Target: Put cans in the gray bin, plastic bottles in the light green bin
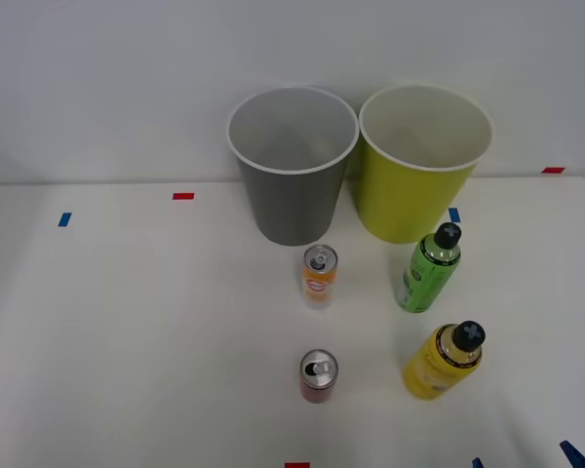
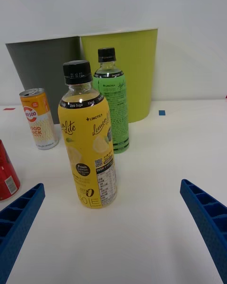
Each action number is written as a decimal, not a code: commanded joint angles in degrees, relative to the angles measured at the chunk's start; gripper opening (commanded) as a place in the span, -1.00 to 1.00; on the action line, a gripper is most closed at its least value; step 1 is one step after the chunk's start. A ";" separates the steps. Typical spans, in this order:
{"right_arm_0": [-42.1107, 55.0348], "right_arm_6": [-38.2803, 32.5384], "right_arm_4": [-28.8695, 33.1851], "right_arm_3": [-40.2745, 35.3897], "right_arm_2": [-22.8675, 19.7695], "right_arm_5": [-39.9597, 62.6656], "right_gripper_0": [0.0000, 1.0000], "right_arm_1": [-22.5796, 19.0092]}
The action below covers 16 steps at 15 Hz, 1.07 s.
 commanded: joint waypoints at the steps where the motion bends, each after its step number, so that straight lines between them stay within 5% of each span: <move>1: 0.00 0.00 0.00 0.00 0.00 0.00 1.00 0.00; 16: 0.00 0.00 0.00 0.00 0.00 0.00 1.00 0.00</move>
